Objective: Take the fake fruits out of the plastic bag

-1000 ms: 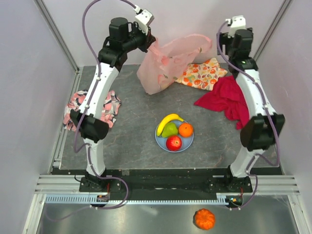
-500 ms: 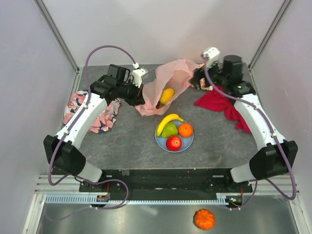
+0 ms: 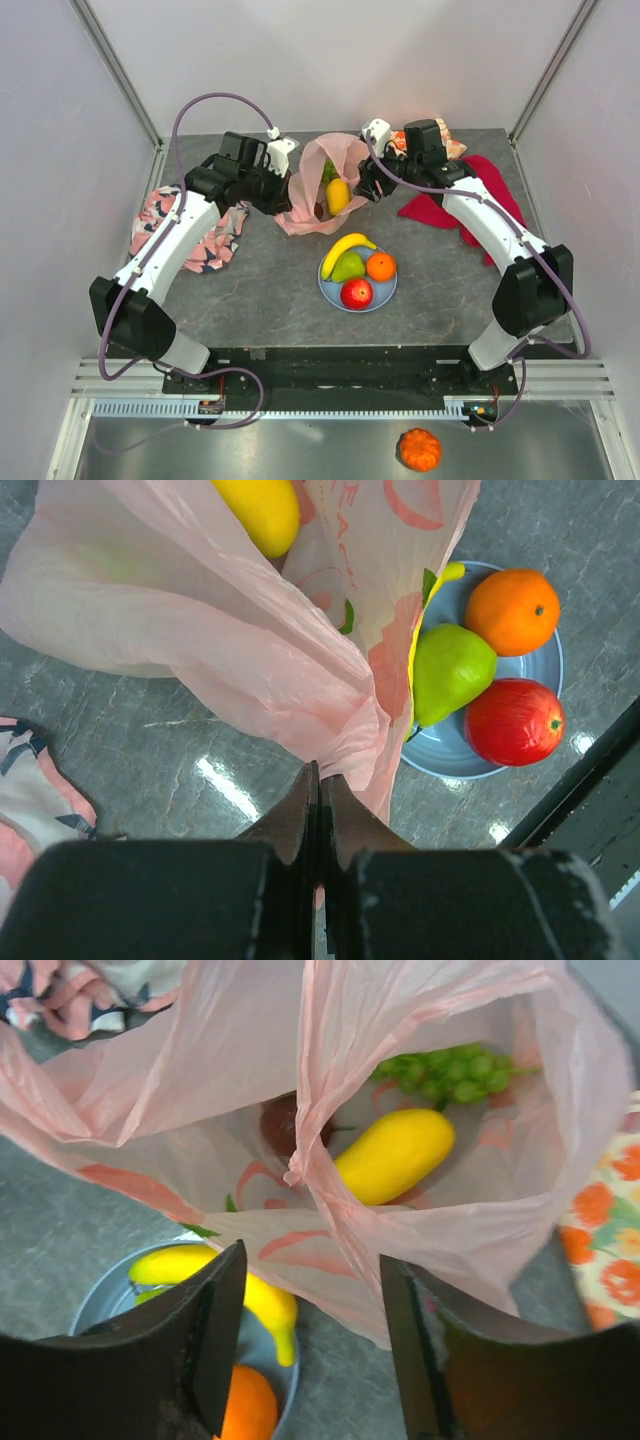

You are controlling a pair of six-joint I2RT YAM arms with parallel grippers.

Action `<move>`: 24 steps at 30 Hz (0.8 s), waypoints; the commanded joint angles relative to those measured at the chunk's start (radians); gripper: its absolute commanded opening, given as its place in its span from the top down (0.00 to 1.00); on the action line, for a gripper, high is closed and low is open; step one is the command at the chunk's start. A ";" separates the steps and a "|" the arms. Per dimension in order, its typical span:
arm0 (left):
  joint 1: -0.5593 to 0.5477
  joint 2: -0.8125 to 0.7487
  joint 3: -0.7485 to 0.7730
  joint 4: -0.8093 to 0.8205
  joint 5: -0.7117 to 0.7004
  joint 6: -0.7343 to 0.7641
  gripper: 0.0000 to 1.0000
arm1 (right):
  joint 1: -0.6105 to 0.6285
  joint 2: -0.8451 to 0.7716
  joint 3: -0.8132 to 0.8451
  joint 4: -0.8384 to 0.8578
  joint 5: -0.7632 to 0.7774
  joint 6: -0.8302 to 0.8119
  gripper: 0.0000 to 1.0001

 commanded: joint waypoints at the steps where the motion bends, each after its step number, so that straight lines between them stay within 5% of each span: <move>1: 0.004 -0.006 0.057 0.032 -0.026 -0.031 0.98 | 0.005 -0.132 0.065 0.084 0.190 -0.023 0.28; 5: 0.003 0.002 0.058 0.035 -0.020 -0.043 0.98 | 0.005 -0.268 0.021 0.170 0.480 -0.043 0.14; 8: 0.004 0.011 0.063 0.038 -0.026 -0.040 0.98 | 0.002 -0.322 0.037 0.195 0.351 -0.034 0.12; 13: 0.004 0.025 0.083 0.042 -0.005 -0.052 0.98 | 0.066 -0.267 0.057 0.130 0.062 0.014 0.27; 24: 0.004 -0.010 0.083 0.055 0.000 -0.074 0.98 | 0.096 0.017 0.041 0.119 0.031 -0.025 0.41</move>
